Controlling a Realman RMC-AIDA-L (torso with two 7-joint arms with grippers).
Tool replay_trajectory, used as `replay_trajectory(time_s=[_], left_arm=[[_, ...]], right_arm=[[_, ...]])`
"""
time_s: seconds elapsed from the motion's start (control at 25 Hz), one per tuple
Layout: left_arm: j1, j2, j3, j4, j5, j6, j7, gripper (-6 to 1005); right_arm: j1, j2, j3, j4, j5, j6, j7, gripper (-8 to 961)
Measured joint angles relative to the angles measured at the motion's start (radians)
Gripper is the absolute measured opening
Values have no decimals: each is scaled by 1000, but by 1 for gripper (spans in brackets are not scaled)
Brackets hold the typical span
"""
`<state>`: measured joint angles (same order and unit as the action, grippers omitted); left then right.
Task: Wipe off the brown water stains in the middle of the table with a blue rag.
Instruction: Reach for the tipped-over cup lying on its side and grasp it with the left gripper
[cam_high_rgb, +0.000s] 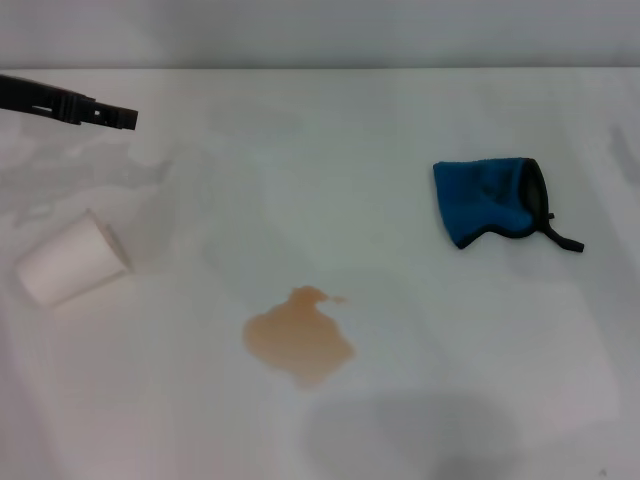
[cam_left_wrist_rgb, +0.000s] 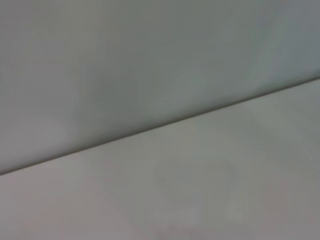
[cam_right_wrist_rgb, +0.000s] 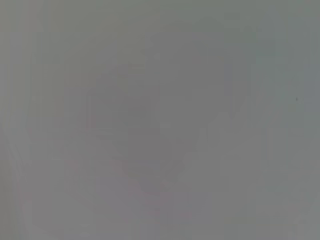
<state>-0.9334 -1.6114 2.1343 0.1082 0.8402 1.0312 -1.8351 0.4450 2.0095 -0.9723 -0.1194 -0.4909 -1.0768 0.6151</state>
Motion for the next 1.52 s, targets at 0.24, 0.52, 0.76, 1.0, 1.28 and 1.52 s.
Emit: replay_trajectory(time_s=[0.24, 0.52, 0.76, 1.0, 1.28, 1.52], left_arm=[[-29, 14, 27, -32, 3, 46, -3, 810], [-110, 21, 190, -162, -31, 180, 0, 811], [-161, 4, 435, -289, -165, 344, 31, 811], [-182, -88, 682, -563, -387, 518, 94, 812], [-179, -180, 708, -813, -386, 661, 199, 811], [-201, -262, 710, -896, -291, 686, 268, 811]], right_arm=[[3, 0, 2, -2, 0, 17, -1, 826], [4, 1, 1, -23, 0, 45, -2, 826], [6, 1, 1, -24, 0, 58, -3, 826], [7, 2, 1, -24, 0, 67, -3, 827], [9, 4, 1, -23, 0, 70, -3, 827], [9, 5, 1, -23, 0, 70, -3, 826]])
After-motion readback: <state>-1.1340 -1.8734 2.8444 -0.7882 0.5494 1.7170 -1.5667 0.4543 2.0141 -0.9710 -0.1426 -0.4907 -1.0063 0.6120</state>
